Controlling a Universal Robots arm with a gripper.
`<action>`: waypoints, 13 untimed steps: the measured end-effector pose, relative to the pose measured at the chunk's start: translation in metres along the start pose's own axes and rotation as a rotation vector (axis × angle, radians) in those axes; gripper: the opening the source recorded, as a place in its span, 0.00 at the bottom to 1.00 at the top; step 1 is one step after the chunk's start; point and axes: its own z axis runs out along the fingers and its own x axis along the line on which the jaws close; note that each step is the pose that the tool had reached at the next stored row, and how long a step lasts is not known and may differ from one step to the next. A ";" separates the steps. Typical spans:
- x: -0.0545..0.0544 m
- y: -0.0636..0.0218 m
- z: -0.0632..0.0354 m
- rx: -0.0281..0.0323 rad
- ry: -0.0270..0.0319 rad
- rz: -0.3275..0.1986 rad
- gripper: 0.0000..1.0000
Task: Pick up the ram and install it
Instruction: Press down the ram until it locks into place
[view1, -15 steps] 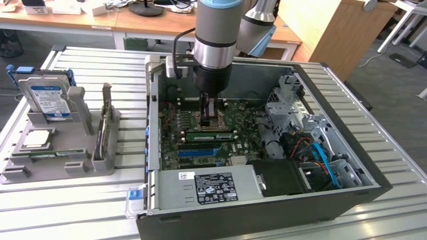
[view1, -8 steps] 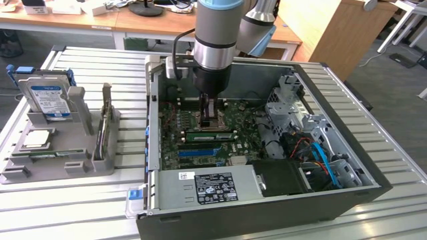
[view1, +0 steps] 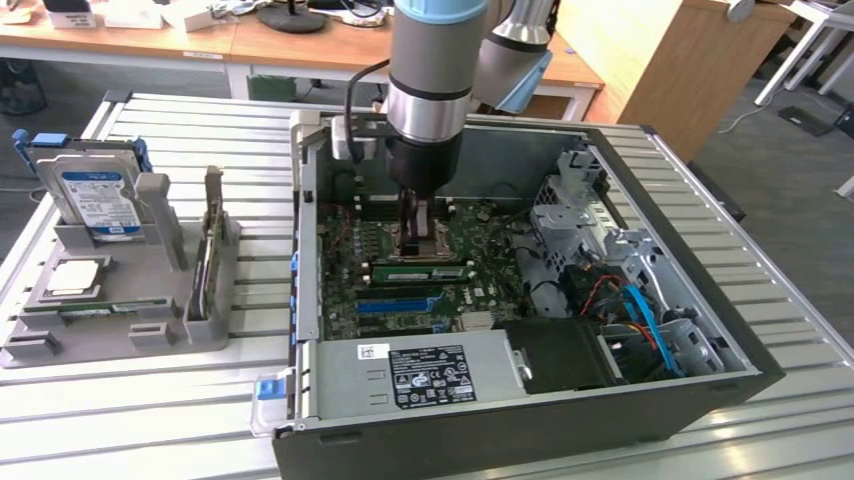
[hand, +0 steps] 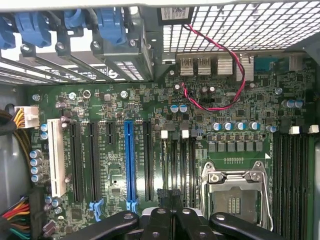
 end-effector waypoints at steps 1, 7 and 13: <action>0.000 0.0000 0.0008 0.0003 -0.0001 0.000 0.11; 0.000 0.0003 0.0048 0.0016 0.0000 0.000 0.11; 0.000 0.0004 0.0091 0.0037 -0.0002 0.000 0.11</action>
